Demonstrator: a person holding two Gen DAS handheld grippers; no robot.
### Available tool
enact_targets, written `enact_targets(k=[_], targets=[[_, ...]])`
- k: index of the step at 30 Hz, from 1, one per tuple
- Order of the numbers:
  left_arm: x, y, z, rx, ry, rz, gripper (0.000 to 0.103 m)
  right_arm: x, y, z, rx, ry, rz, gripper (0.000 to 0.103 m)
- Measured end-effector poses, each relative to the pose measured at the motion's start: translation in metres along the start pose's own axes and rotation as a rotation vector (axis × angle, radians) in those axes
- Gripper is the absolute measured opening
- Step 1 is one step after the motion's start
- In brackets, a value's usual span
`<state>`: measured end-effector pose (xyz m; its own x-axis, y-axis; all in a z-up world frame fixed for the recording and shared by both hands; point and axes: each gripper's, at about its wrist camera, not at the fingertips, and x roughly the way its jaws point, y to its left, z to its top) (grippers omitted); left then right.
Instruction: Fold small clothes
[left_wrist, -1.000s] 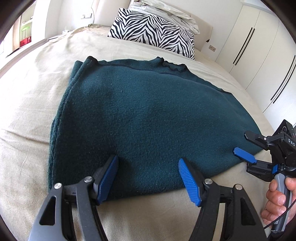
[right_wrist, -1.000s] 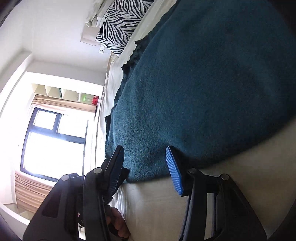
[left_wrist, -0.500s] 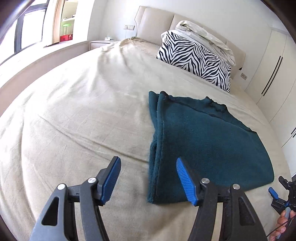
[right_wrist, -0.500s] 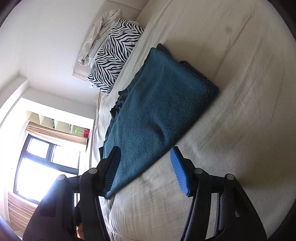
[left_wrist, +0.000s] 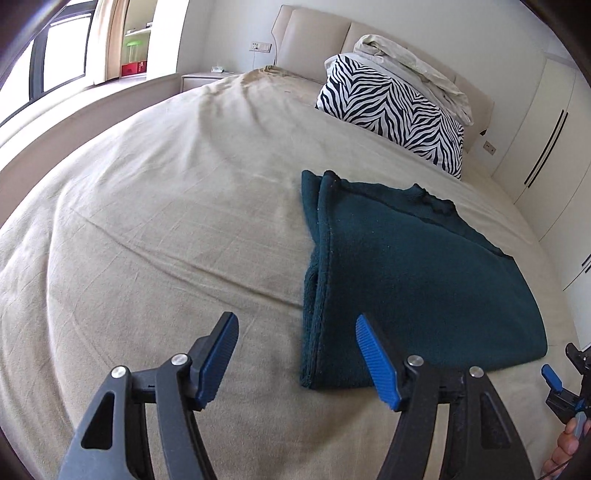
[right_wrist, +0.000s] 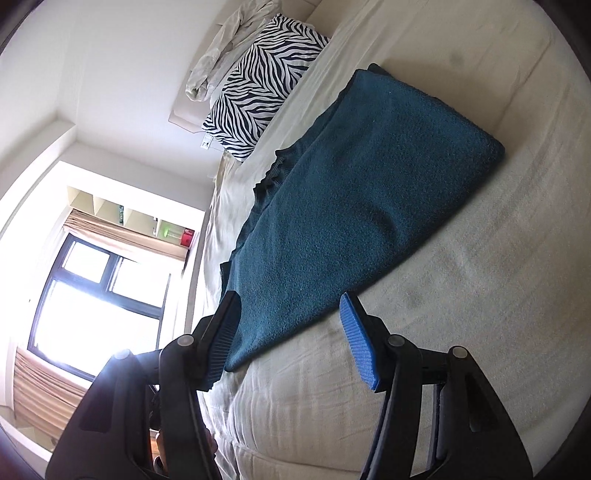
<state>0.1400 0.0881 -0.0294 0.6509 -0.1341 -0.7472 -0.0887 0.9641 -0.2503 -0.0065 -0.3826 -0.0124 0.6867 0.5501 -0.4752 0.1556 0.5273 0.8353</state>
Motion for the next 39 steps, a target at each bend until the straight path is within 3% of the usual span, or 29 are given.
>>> enact_targets(k=[4, 9, 14, 18, 21, 27, 30, 32, 36, 38, 39], targets=[[0.008, 0.008, 0.002, -0.058, 0.031, -0.115, 0.075, 0.010, 0.005, -0.002, -0.015, 0.028, 0.017, 0.055], [0.036, 0.031, 0.004, -0.243, 0.134, -0.351, 0.076, 0.023, 0.012, -0.005, -0.028, 0.079, 0.046, 0.055], [0.065, 0.049, 0.014, -0.393, 0.231, -0.530, 0.075, 0.041, 0.021, -0.004, -0.042, 0.127, 0.077, 0.055], [0.081, 0.050, 0.026, -0.441, 0.295, -0.595, 0.075, 0.060, 0.031, -0.001, -0.060, 0.164, 0.096, 0.055], [0.094, 0.047, 0.031, -0.452, 0.350, -0.588, 0.073, 0.077, 0.044, 0.002, -0.089, 0.199, 0.103, 0.055], [0.104, 0.039, 0.035, -0.450, 0.369, -0.611, 0.071, 0.119, 0.077, 0.011, -0.145, 0.267, 0.115, 0.055], [0.106, 0.041, 0.033, -0.468, 0.370, -0.618, 0.063, 0.145, 0.095, 0.016, -0.169, 0.305, 0.122, 0.055], [0.108, 0.042, 0.030, -0.487, 0.384, -0.636, 0.047, 0.164, 0.106, 0.017, -0.174, 0.336, 0.110, 0.055], [0.115, 0.045, 0.021, -0.526, 0.400, -0.683, 0.028, 0.202, 0.126, 0.017, -0.199, 0.390, 0.094, 0.055], [0.121, 0.048, 0.018, -0.543, 0.406, -0.690, 0.012, 0.221, 0.133, 0.016, -0.208, 0.417, 0.092, 0.055], [0.123, 0.050, 0.016, -0.556, 0.404, -0.697, 0.012, 0.230, 0.137, 0.016, -0.213, 0.426, 0.083, 0.055]])
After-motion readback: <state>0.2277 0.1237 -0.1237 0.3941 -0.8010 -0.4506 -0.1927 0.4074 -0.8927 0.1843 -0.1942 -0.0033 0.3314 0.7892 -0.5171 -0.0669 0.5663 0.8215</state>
